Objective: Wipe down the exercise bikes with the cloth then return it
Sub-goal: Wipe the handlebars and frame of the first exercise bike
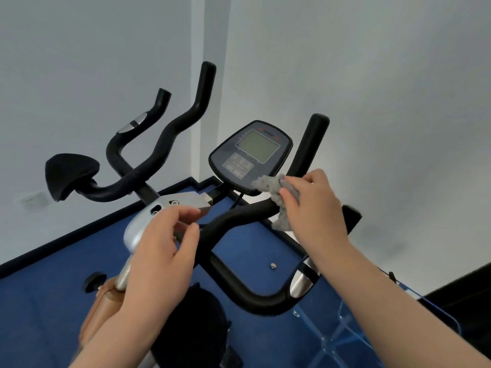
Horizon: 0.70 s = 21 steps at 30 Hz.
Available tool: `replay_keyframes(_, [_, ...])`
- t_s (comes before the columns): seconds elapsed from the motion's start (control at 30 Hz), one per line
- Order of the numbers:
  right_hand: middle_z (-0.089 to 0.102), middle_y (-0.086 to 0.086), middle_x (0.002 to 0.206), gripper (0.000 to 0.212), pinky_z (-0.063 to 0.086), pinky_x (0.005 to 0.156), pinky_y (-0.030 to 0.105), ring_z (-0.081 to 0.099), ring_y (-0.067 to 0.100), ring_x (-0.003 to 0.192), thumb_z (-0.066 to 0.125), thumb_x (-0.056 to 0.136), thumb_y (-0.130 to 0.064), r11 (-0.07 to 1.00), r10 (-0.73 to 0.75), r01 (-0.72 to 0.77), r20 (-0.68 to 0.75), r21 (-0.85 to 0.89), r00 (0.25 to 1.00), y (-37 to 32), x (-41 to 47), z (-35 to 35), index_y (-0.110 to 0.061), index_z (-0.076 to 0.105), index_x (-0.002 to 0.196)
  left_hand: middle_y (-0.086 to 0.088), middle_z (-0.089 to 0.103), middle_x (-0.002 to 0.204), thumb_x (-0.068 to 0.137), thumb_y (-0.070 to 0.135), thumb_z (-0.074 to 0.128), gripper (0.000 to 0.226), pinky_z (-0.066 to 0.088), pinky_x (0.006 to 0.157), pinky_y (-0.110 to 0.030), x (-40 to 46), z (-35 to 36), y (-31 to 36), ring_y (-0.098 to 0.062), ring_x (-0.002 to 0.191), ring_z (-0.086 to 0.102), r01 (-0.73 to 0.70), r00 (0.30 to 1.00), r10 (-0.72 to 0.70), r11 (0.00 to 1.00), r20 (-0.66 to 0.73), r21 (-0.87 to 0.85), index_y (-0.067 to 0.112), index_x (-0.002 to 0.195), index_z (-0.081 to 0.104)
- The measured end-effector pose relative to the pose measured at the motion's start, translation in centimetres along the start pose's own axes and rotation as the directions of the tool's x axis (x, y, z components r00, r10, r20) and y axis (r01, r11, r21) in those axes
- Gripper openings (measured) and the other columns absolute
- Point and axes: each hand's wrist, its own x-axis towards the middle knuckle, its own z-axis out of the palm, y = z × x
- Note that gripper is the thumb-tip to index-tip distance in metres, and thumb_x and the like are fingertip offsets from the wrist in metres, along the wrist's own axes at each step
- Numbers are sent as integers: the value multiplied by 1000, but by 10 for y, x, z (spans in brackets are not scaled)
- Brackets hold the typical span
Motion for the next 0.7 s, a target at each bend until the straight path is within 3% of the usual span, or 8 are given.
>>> replay_keyframes(0.07, [39, -3, 95, 20, 46, 63, 26, 49, 16, 65, 50, 97, -23, 997, -57, 57, 3, -49, 998, -13, -18, 14, -8, 62, 105, 18, 63, 92, 87, 34, 51, 19, 54, 76, -36, -14, -8, -8, -4, 88, 63, 43, 999, -43, 997, -8, 69, 44, 100, 58])
replay_keyframes(0.13, [42, 0, 97, 20, 52, 62, 32, 52, 18, 66, 50, 97, -22, 991, -134, 134, 62, -1, 989, -33, -40, 30, -11, 60, 110, 17, 64, 91, 89, 32, 50, 18, 54, 79, -40, -21, -8, -13, -4, 89, 62, 79, 997, -76, 992, -33, 101, 41, 100, 59])
replay_keyframes(0.2, [44, 0, 104, 26, 54, 68, 30, 57, 19, 71, 51, 96, -25, 982, -171, 156, 148, 109, 974, -50, -52, 41, -15, 58, 120, 17, 64, 88, 91, 30, 48, 17, 54, 79, -40, -23, -5, -15, -2, 86, 61, 102, 993, -94, 988, -76, 112, 39, 99, 60])
replay_keyframes(0.3, [44, -2, 102, 27, 51, 69, 29, 57, 18, 74, 53, 95, -29, 958, -274, 239, 263, 158, 925, -58, -38, 37, -19, 63, 118, 19, 66, 85, 91, 31, 45, 18, 54, 75, -39, -23, -5, -17, -1, 83, 62, 119, 988, -107, 986, -113, 112, 39, 94, 60])
replay_keyframes(0.4, [43, -3, 98, 25, 41, 61, 17, 51, 13, 69, 53, 96, -28, 976, -217, 211, 147, 57, 965, -43, -12, 26, -17, 66, 114, 17, 67, 74, 89, 34, 41, 18, 52, 58, -34, -28, -3, -22, 0, 67, 61, 132, 983, -111, 982, -149, 138, 41, 89, 58])
replay_keyframes(0.5, [40, -2, 96, 22, 49, 63, 27, 50, 14, 66, 48, 98, -26, 977, -207, 211, 152, -15, 967, -48, -25, 33, -12, 64, 106, 18, 65, 72, 90, 34, 41, 18, 43, 48, -26, -31, -2, -26, -2, 60, 60, 159, 972, -135, 981, -194, 114, 42, 86, 56])
replay_keyframes(0.57, [42, -2, 99, 23, 51, 65, 27, 54, 15, 69, 50, 97, -27, 960, -278, 262, 238, 95, 931, -64, -56, 46, -17, 61, 114, 16, 66, 72, 90, 33, 42, 17, 47, 50, -28, -31, -3, -28, -2, 62, 61, 165, 968, -144, 983, -208, 85, 42, 87, 56])
replay_keyframes(0.7, [46, -11, 95, 25, 38, 63, 12, 52, 4, 73, 59, 91, -31, 909, -376, 253, 395, 330, 838, -70, -69, 49, -30, 65, 116, 9, 64, 70, 88, 34, 43, 14, 50, 53, -32, -33, -2, -32, -6, 60, 60, 167, 957, -153, 985, -245, 36, 41, 88, 55])
